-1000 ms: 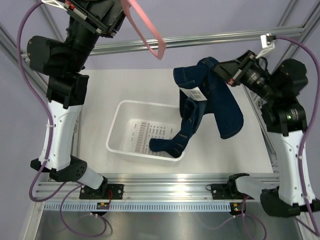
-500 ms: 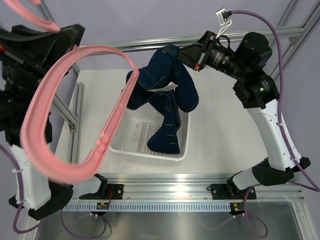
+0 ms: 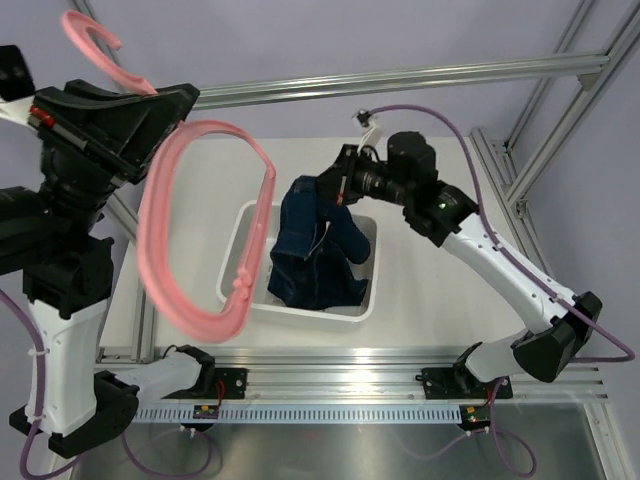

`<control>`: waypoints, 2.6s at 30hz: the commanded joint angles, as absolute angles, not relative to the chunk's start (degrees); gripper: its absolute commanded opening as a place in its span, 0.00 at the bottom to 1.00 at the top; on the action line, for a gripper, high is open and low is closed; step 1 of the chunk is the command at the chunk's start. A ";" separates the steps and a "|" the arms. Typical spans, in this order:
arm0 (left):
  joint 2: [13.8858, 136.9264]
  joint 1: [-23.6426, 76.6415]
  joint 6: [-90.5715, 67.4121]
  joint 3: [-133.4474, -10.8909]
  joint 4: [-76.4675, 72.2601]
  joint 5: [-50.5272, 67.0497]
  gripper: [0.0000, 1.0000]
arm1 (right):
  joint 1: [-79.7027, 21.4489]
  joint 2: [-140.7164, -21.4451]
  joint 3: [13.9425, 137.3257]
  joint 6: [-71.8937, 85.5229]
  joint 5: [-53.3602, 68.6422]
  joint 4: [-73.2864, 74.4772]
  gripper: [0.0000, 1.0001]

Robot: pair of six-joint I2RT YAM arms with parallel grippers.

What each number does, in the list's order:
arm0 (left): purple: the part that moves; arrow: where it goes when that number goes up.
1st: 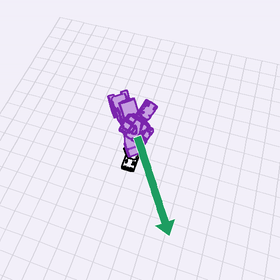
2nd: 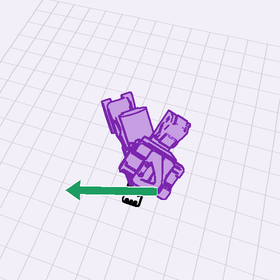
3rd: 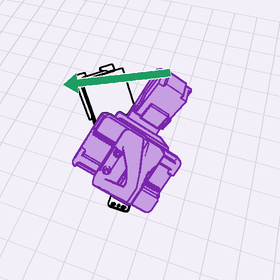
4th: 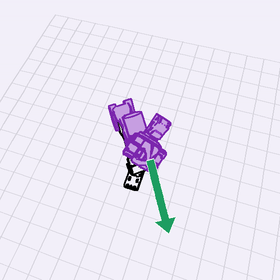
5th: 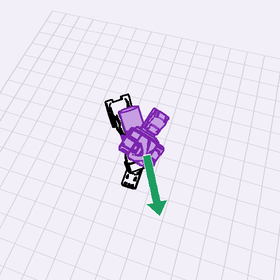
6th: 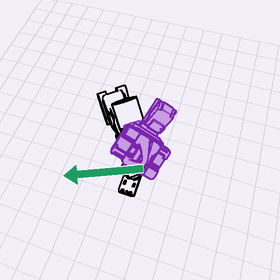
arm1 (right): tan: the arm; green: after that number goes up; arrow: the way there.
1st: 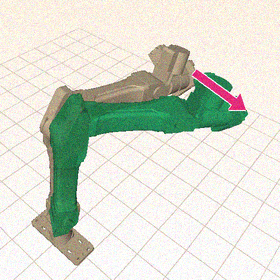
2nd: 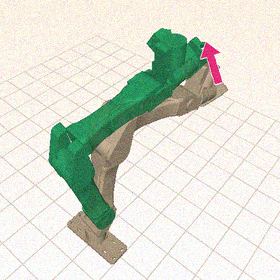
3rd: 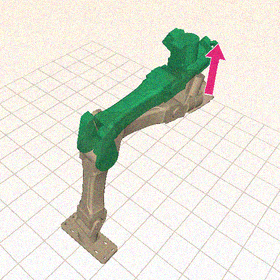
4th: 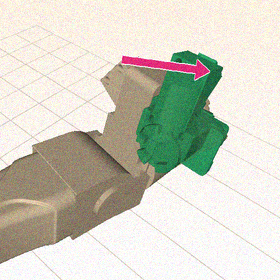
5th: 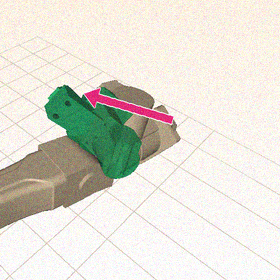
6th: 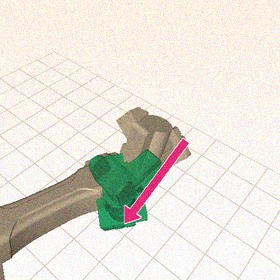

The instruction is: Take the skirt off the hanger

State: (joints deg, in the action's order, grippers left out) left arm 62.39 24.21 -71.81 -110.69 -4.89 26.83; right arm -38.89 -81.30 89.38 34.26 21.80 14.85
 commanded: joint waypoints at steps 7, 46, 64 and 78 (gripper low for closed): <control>57.66 23.99 -66.71 -101.00 -0.27 29.97 0.00 | -45.87 -89.81 82.26 29.01 7.92 16.69 0.16; 53.09 31.29 -25.23 -82.45 42.54 16.62 0.00 | -50.43 -68.11 112.14 26.54 7.03 63.03 1.00; 51.33 31.29 -18.81 -79.54 45.70 13.45 0.00 | -66.79 -67.85 101.35 28.56 7.30 61.26 0.89; 51.07 31.20 -20.56 -81.39 45.62 15.38 0.05 | -71.54 -69.26 94.49 30.41 5.54 54.59 0.00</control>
